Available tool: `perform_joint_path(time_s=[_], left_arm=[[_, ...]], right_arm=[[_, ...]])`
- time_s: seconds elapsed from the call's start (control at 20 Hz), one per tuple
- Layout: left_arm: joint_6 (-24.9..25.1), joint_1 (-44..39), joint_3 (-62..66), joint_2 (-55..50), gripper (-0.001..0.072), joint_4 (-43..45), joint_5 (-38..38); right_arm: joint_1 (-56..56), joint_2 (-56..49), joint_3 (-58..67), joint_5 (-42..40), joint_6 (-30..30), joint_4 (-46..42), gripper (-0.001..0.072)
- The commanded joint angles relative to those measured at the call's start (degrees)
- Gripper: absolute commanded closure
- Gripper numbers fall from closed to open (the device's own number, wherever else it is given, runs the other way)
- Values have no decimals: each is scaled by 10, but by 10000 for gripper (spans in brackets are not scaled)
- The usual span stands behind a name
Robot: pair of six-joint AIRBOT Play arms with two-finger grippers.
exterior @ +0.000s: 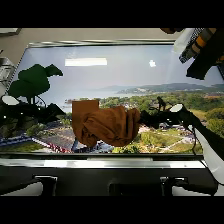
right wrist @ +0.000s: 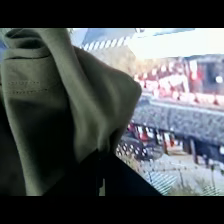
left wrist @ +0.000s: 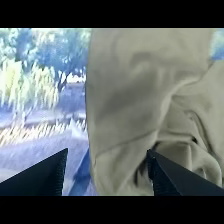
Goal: Fold the clothes and pants, and hang the long-sleeved shirts on hangers.
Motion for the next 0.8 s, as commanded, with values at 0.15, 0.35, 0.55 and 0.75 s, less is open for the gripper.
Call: perform_joint_path(time_s=[0.15,0.35,0.55,0.75], left_arm=[[49,-36,-35,-75,174,-56,54],[47,-48,-35,-99,175,-64,69],[47,-64,-35,-121,307,-81,73],[67,-71,-17,-113,695,-120,72]], right_arm=[[1,12,0,7,11,-2,681],[1,16,0,-3,15,-2,681],[1,34,0,-22,16,-2,681],[1,60,0,-42,18,0,682]])
